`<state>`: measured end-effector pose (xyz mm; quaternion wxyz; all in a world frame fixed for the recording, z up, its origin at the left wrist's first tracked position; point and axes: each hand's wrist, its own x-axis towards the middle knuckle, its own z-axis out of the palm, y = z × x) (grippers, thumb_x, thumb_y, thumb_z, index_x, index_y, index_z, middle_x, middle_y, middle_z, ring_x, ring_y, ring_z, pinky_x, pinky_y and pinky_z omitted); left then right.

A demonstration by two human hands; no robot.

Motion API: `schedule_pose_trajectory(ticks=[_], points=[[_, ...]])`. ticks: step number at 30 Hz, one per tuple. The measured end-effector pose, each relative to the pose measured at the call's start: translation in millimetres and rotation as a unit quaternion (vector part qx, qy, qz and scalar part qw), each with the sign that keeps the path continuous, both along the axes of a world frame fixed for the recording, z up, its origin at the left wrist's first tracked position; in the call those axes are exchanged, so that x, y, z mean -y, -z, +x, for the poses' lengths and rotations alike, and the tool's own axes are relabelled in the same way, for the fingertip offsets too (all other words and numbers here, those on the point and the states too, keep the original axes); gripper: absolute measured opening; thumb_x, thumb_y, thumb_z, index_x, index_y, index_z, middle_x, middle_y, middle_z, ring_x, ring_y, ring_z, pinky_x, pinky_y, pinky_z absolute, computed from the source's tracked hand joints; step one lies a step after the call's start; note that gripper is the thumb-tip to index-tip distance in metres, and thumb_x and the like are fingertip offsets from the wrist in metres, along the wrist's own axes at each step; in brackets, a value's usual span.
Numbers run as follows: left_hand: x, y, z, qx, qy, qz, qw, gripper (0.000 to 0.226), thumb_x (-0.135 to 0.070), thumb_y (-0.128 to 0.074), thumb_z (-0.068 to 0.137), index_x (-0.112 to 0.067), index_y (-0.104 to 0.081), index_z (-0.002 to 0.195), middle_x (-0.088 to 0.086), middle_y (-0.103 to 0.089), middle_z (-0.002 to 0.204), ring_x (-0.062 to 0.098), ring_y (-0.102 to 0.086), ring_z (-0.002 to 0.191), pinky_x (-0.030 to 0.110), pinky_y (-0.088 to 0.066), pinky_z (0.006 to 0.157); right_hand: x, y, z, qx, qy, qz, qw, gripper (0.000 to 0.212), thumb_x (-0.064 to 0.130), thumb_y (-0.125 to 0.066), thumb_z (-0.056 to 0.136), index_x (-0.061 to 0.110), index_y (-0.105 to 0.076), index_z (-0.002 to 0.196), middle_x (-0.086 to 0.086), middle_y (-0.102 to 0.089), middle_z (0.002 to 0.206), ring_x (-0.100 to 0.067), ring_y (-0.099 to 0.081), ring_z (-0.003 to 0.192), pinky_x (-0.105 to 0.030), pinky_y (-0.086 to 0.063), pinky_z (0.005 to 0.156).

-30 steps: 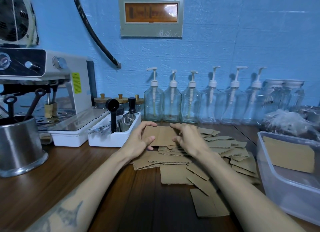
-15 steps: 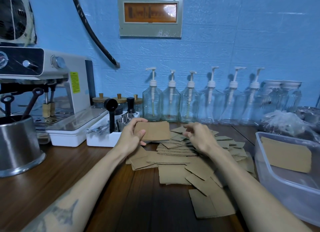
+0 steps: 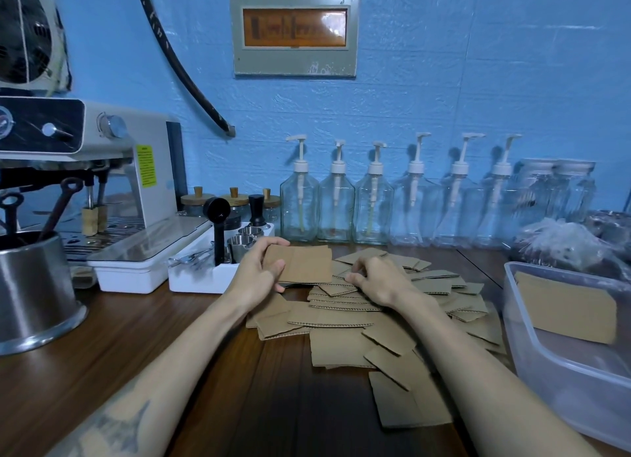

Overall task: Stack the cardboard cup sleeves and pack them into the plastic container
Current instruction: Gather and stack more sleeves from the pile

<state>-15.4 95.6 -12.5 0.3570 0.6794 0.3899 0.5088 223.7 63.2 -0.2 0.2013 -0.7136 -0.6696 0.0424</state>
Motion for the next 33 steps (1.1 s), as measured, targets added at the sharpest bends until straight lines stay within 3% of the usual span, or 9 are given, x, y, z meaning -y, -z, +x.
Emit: schedule_pose_trajectory(ticks=[6,11,15,19,21,23,26,29,33], points=[[1,0,-1,0.008,-0.001,-0.008,1.000,0.030,0.000,-0.048,0.099,-0.022,-0.055,0.118,0.010,-0.057,0.119,0.021,-0.062,0.091,0.030,-0.061,0.064,1,-8,7,-0.140,0.003,0.012,0.990,0.055,0.029,-0.083,0.076,0.018,-0.056,0.123,-0.007,-0.044,0.120,-0.026,-0.051,0.113,-0.031,-0.041,0.103],[1,0,0,0.014,-0.002,-0.007,1.000,0.030,0.000,-0.048,0.100,-0.025,-0.055,0.115,0.010,-0.057,0.118,0.021,-0.062,0.090,0.028,-0.060,0.062,1,-10,12,-0.158,0.020,0.020,0.987,0.066,0.010,-0.081,0.075,0.014,-0.053,0.135,-0.007,-0.036,0.119,-0.020,-0.052,0.093,-0.022,-0.043,0.088],[1,1,-1,0.010,-0.001,-0.008,1.000,0.029,-0.002,-0.048,0.100,-0.025,-0.055,0.116,0.009,-0.057,0.118,0.023,-0.063,0.088,0.029,-0.060,0.063,0,-11,13,-0.222,0.023,0.020,0.975,0.051,0.003,-0.084,0.071,0.010,-0.062,0.116,-0.015,-0.061,0.113,-0.028,-0.064,0.099,-0.042,-0.055,0.090],[0,1,0,0.002,0.002,-0.010,1.000,0.029,-0.002,-0.049,0.100,-0.025,-0.055,0.116,0.008,-0.057,0.117,0.023,-0.063,0.087,0.026,-0.059,0.062,2,-8,9,-0.216,0.030,0.020,0.976,0.030,0.010,-0.079,0.078,0.019,-0.050,0.079,0.000,-0.063,0.065,-0.020,-0.062,0.061,-0.031,-0.050,0.059],[0,2,1,0.003,0.006,-0.011,1.000,0.029,-0.003,-0.049,0.100,-0.026,-0.054,0.116,0.007,-0.057,0.117,0.024,-0.064,0.088,0.026,-0.059,0.062,1,-7,8,-0.271,0.041,0.053,0.960,0.030,0.007,-0.075,0.081,0.015,-0.049,0.069,-0.004,-0.070,0.071,-0.019,-0.069,0.074,-0.034,-0.056,0.075],[0,2,0,0.005,0.009,-0.013,1.000,0.030,-0.002,-0.048,0.100,-0.026,-0.054,0.116,0.007,-0.057,0.118,0.026,-0.064,0.092,0.029,-0.060,0.065,2,-13,7,-0.316,0.055,0.114,0.940,0.015,0.010,-0.073,0.082,0.012,-0.061,0.075,-0.003,-0.074,0.085,-0.016,-0.070,0.088,-0.028,-0.053,0.086],[1,2,0,0.003,0.015,-0.013,1.000,0.031,-0.001,-0.048,0.100,-0.027,-0.054,0.116,0.005,-0.057,0.119,0.026,-0.064,0.095,0.033,-0.061,0.068,9,-28,5,-0.378,0.040,0.241,0.893,0.004,0.016,-0.066,0.089,0.019,-0.066,0.091,0.007,-0.066,0.083,-0.014,-0.060,0.081,-0.010,-0.043,0.062],[2,1,1,-0.002,0.018,-0.015,1.000,0.032,-0.002,-0.048,0.100,-0.030,-0.054,0.114,0.002,-0.056,0.119,0.023,-0.064,0.092,0.033,-0.061,0.069,14,-36,1,-0.390,-0.018,0.326,0.861,0.020,0.013,-0.063,0.092,0.026,-0.066,0.107,0.005,-0.063,0.099,-0.011,-0.057,0.082,-0.014,-0.044,0.067],[3,1,1,-0.013,0.018,-0.014,1.000,0.031,-0.003,-0.047,0.101,-0.029,-0.054,0.116,0.004,-0.053,0.121,0.024,-0.064,0.094,0.035,-0.062,0.072,16,-31,-12,-0.343,-0.104,0.315,0.879,0.045,0.005,-0.066,0.089,0.029,-0.059,0.126,0.013,-0.063,0.090,0.003,-0.057,0.078,-0.006,-0.043,0.075]])
